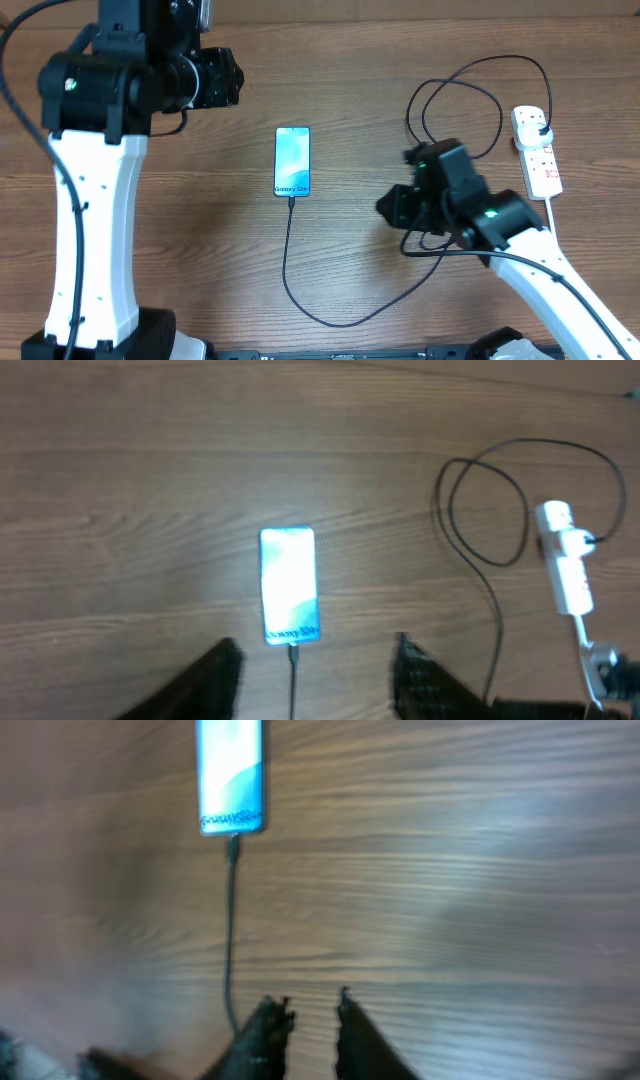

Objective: Plug charger to phone and switch on socket
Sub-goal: 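Raise the left arm away and move the right gripper to the power strip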

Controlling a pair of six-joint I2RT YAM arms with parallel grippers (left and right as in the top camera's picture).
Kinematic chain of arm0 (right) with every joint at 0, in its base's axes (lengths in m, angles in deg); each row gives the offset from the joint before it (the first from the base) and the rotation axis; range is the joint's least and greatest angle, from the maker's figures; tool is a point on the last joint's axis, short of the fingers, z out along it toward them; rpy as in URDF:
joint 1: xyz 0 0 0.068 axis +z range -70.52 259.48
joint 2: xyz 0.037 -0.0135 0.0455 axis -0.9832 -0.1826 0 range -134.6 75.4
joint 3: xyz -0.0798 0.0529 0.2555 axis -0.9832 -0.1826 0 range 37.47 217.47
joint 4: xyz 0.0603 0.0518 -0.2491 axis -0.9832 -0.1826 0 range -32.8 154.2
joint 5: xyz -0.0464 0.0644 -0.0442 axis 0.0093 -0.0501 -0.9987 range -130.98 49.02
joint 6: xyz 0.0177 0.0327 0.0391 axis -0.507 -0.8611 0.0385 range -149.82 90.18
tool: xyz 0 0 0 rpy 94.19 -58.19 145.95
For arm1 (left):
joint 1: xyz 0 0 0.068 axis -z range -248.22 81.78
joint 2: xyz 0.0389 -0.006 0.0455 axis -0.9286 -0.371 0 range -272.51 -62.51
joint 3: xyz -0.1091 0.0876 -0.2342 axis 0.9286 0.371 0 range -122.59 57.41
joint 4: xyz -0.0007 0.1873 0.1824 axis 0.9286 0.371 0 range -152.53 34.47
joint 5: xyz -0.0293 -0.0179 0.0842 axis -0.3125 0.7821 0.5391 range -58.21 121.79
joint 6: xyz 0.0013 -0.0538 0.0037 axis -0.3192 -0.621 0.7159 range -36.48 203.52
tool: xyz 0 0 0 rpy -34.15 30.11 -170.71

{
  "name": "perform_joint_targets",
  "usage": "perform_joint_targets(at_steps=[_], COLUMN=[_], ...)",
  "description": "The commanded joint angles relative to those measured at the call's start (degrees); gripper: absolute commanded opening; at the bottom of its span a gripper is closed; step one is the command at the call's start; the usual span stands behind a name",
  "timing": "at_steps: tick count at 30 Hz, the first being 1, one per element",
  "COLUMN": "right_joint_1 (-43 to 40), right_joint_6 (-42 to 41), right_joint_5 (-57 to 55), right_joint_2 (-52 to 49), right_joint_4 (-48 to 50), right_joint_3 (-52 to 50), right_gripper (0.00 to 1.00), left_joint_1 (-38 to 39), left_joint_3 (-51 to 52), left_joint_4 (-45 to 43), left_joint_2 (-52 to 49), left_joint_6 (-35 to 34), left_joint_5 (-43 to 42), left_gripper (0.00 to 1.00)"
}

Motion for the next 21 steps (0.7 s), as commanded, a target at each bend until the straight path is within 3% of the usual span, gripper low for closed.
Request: perform_joint_targets(at_steps=[1,3,4,5,14,21], right_joint_1=[-6.2,-11.4,-13.7,-16.1,-36.3,-53.2], right_joint_6=[4.2,6.4,7.0,7.9,10.4,13.0], right_joint_5=[-3.2,-3.1,-3.2,-3.1,-2.0,10.3], right_joint_2=[4.2,4.6,4.6,4.6,4.2,-2.3], right_joint_4=[-4.7,-9.3,-11.1,-12.7,-15.5,-10.8], right_joint_3=[6.3,10.1,11.8,13.4,19.6,19.6], right_gripper=[0.13,0.08,0.06,0.04,0.04,0.03], left_joint_1=[0.1,0.1,0.1,0.1,0.1,0.1], left_joint_3=[0.1,0.1,0.1,0.1,0.2,0.2], left_joint_4=[1.6,3.4,4.0,4.7,5.5,5.5], left_joint_2=[1.3,1.5,1.5,1.4,1.0,1.0], left_joint_6=[0.2,0.2,0.2,0.2,0.2,0.2], left_joint_5=[-2.0,-2.0,-2.0,-1.9,-1.7,-1.5], left_gripper=[0.62,0.74,0.91,1.00,1.00,1.00])
